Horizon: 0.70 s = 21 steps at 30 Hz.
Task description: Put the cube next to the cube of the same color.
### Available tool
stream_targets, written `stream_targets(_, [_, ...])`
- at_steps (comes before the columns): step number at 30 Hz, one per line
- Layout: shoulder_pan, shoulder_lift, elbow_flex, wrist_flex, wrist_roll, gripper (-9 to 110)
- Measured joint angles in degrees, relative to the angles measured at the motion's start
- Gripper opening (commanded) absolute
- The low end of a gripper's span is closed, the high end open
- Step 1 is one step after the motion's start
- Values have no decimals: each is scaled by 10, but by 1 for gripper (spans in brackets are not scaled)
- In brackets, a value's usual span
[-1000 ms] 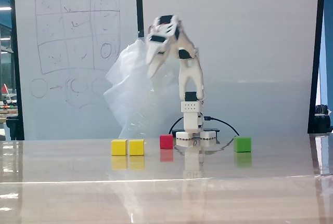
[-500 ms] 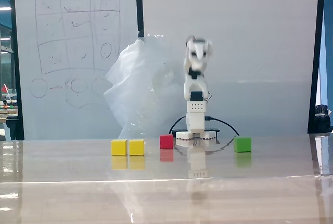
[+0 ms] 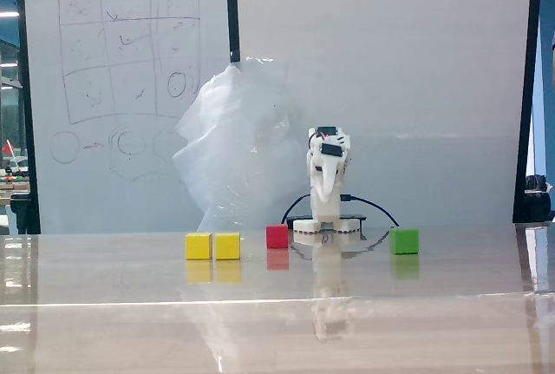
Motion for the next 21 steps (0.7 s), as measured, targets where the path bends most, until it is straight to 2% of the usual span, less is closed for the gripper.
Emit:
stream_targets(5, [12,0,0,65,0,0])
stream_targets(21, [14,0,0,69,0,0])
